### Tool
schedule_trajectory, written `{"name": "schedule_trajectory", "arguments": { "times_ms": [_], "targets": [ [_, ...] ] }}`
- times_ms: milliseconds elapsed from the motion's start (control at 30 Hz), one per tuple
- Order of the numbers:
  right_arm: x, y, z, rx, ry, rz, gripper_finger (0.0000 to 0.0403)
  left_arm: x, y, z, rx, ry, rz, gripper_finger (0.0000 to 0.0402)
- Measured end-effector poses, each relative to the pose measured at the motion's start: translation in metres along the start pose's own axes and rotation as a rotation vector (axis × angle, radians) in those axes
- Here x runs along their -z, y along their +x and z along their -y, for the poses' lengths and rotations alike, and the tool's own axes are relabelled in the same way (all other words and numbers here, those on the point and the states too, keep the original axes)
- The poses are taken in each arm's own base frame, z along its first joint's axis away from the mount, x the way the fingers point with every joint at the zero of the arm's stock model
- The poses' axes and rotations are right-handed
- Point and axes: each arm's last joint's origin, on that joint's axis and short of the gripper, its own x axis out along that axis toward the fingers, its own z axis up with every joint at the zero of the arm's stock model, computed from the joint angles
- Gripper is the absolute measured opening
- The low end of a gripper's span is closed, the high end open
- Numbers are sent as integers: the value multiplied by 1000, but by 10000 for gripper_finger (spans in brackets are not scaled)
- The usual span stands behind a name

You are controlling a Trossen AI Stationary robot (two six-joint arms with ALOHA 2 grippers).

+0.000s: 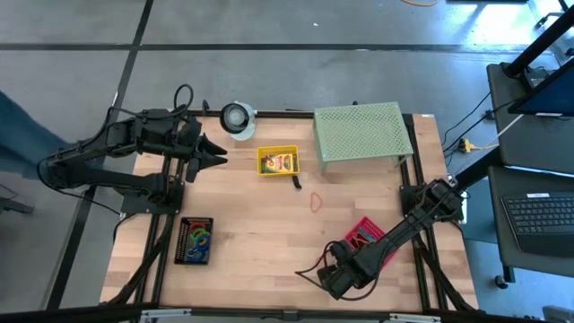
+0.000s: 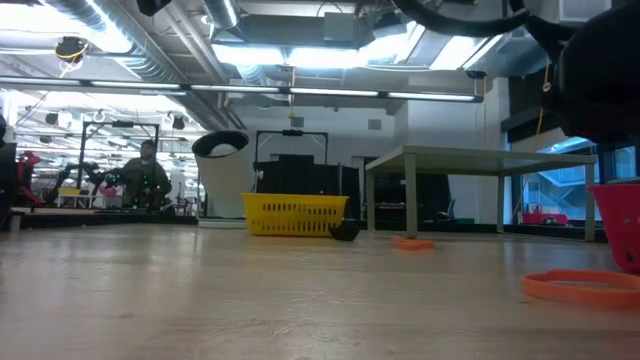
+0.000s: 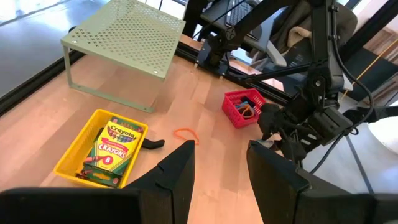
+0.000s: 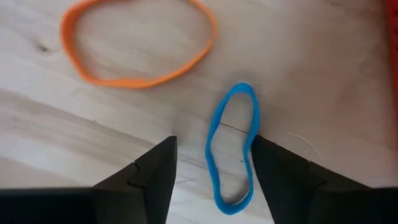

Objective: Pick & Place Office Desk Supplies
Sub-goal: Put the blue rubber band into the red bin

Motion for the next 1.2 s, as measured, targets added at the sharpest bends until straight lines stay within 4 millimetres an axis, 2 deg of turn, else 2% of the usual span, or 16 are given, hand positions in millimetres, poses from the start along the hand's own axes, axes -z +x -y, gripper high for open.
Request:
{"name": "schedule_trajectory", "arguments": {
  "times_ms": [133,200,333,400,600,733,967,1200],
  "targets": [
    [-2,0,2,32,39,11,169,0,0,0,0,-5,0,141],
    [-4,0,3,44,37,3,132,0,0,0,0,-4,0,141],
    [-4,0,3,35,42,22,33,0,0,0,-3,-4,1,141],
    [-4,0,2,24,40,44,12,0,0,0,-4,-4,2,141],
    [-3,-4,-2,15,54,78,4,-2,0,0,-1,-2,17,141],
    [0,-14,-11,5,15,85,2,-2,0,0,0,-1,22,141],
    [11,-48,-31,-72,-72,100,1,-2,0,0,-1,0,23,141],
    [15,-73,-31,-27,-103,123,1,-2,0,0,-1,2,24,141]
  ]
}}
